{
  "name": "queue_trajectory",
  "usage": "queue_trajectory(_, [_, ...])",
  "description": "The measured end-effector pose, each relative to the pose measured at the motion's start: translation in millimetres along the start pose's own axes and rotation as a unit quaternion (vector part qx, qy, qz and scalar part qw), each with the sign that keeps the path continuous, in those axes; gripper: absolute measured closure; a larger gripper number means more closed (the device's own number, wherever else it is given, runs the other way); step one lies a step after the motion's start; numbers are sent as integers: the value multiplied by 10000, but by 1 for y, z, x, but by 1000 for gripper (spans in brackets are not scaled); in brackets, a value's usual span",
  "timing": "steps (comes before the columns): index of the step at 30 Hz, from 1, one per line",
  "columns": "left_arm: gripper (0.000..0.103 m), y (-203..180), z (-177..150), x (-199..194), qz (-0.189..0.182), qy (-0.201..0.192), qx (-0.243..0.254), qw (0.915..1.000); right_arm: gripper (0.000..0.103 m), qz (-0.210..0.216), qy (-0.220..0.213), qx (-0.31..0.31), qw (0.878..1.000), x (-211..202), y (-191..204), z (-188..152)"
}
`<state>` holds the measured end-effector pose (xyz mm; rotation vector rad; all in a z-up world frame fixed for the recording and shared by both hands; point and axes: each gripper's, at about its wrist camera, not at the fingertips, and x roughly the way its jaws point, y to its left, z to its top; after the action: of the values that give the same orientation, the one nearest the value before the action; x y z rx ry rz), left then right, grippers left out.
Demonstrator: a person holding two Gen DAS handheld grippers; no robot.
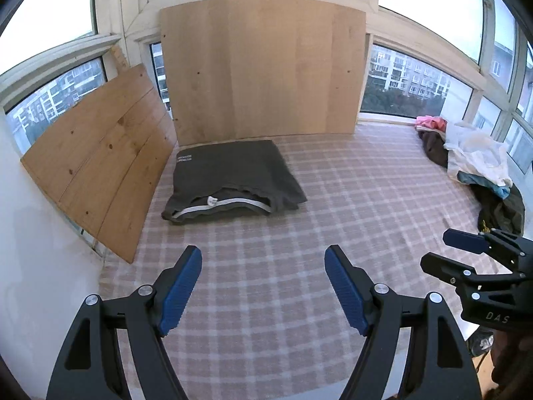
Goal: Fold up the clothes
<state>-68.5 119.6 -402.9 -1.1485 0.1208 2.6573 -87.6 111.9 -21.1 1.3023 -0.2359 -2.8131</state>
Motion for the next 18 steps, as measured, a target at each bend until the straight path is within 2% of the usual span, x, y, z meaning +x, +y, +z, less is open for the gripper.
queue_trajectory(6, [28, -31, -6, -19, 198, -26, -323, 9993, 44, 140, 40, -170, 9997, -20, -26, -10])
queue_trajectory(10, [28, -52, -10, -26, 381, -6, -411, 9984, 44, 233, 48, -349, 9991, -30, -40, -15])
queue_trajectory(18, [28, -81, -13, -38, 477, -45, -463, 9978, 44, 381, 36, -395, 9985, -40, -63, -25])
